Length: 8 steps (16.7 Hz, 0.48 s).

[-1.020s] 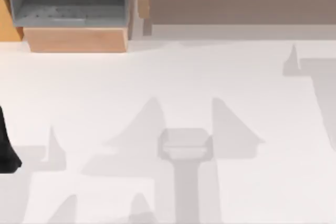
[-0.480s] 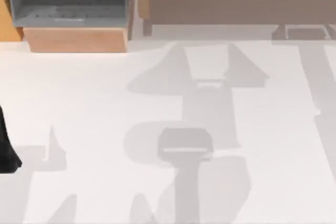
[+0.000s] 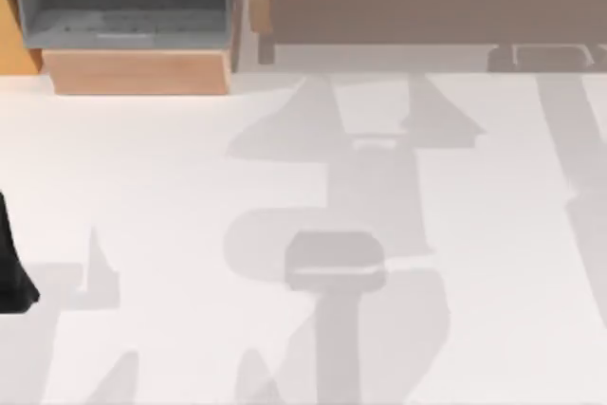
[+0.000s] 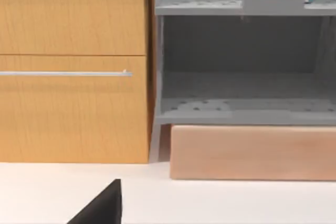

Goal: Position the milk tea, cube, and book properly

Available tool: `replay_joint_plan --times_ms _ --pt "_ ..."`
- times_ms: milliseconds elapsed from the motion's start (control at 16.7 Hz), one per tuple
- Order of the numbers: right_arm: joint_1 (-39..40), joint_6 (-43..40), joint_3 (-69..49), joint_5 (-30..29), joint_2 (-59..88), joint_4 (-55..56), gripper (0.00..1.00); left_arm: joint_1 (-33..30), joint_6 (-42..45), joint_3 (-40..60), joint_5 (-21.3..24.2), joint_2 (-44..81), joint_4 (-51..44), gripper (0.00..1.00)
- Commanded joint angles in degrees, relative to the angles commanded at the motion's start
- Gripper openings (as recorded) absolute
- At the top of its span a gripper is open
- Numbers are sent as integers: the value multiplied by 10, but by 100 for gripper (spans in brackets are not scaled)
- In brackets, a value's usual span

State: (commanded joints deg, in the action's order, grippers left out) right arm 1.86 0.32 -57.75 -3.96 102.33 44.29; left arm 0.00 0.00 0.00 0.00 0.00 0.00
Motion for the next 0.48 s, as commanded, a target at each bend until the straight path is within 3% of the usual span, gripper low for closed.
replay_joint_plan --times_ms 480 --pt "-5 -1 -179 3 128 -47 100 0 0 0 0 0 0 100"
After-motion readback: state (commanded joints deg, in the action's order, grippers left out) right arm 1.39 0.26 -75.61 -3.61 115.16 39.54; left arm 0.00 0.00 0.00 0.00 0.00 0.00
